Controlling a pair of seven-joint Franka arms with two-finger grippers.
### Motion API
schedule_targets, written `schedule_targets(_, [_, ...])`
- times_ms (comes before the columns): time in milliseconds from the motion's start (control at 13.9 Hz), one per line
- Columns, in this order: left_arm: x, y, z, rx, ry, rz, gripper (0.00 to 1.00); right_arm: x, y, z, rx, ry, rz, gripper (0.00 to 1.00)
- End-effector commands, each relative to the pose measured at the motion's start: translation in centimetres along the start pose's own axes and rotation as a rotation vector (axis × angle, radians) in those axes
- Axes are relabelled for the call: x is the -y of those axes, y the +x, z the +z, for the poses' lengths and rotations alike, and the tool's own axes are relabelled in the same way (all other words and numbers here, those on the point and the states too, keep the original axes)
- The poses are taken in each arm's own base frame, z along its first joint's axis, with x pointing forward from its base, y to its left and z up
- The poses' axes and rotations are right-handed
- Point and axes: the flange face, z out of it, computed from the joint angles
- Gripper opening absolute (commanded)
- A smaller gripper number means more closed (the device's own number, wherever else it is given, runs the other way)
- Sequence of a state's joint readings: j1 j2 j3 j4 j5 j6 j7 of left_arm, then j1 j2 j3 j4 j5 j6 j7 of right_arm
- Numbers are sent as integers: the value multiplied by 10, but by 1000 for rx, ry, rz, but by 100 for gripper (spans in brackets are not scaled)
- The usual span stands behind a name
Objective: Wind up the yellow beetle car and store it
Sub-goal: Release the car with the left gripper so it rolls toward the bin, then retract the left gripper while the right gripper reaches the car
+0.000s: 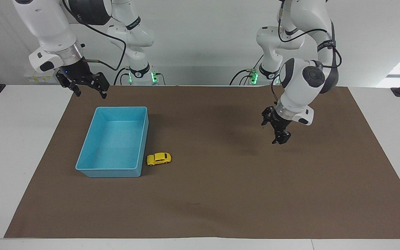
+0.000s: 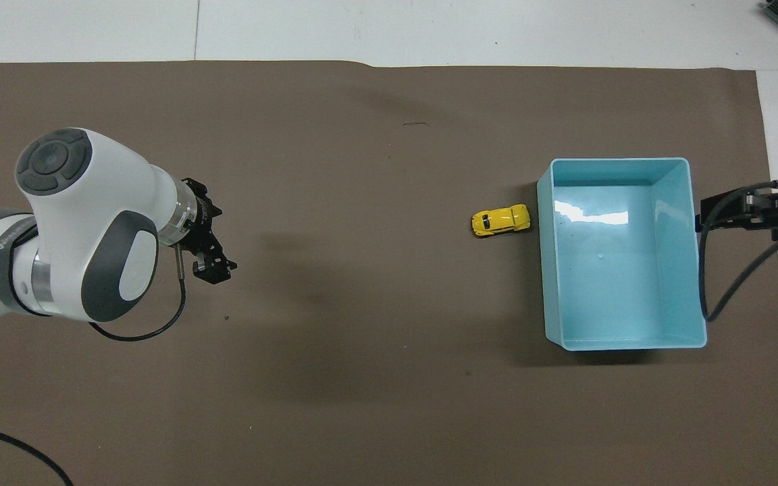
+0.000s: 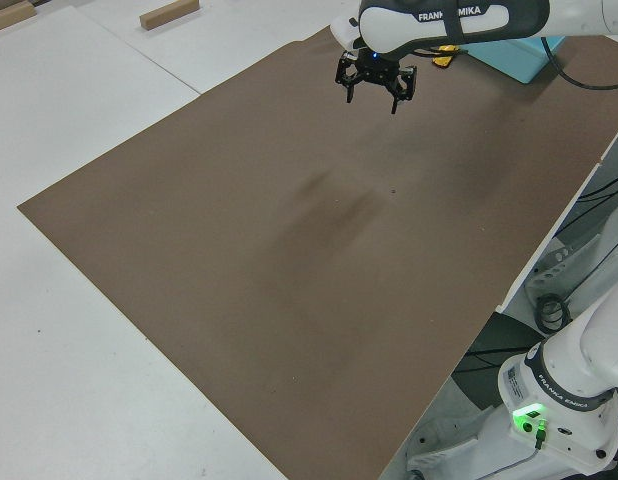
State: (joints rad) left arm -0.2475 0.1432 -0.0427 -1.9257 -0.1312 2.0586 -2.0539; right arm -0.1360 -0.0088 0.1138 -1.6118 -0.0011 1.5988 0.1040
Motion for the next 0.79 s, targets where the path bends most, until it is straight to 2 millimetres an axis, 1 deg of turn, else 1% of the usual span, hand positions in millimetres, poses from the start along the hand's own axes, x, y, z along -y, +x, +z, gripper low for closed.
schedule_targets(0, [-11, 5, -19, -3, -25, 57, 100, 8, -6, 9, -27, 20, 0, 100])
schedule_targets(72, [-14, 8, -28, 3, -38, 84, 100, 10, -5, 16, -18, 23, 29, 100])
schedule_targets(288, [-14, 18, -67, 19, -88, 236, 100, 31, -3, 31, -13, 26, 105, 100])
schedule_targets(360, [-14, 19, -77, 20, -97, 297, 100, 38, -1, 39, -8, 27, 144, 100])
schedule_targets(503, [-12, 17, -93, 15, -105, 448, 100, 54, 1, 53, -14, 32, 197, 100])
schedule_targets(575, [-13, 20, -100, 10, -109, 544, 100, 62, 1, 63, -15, 33, 221, 100])
schedule_targets(647, [-13, 26, -106, 6, -110, 607, 100, 66, 1, 72, -21, 36, 255, 100])
schedule_targets(719, [-11, 31, -115, 3, -116, 660, 100, 75, 0, 81, -26, 39, 282, 100])
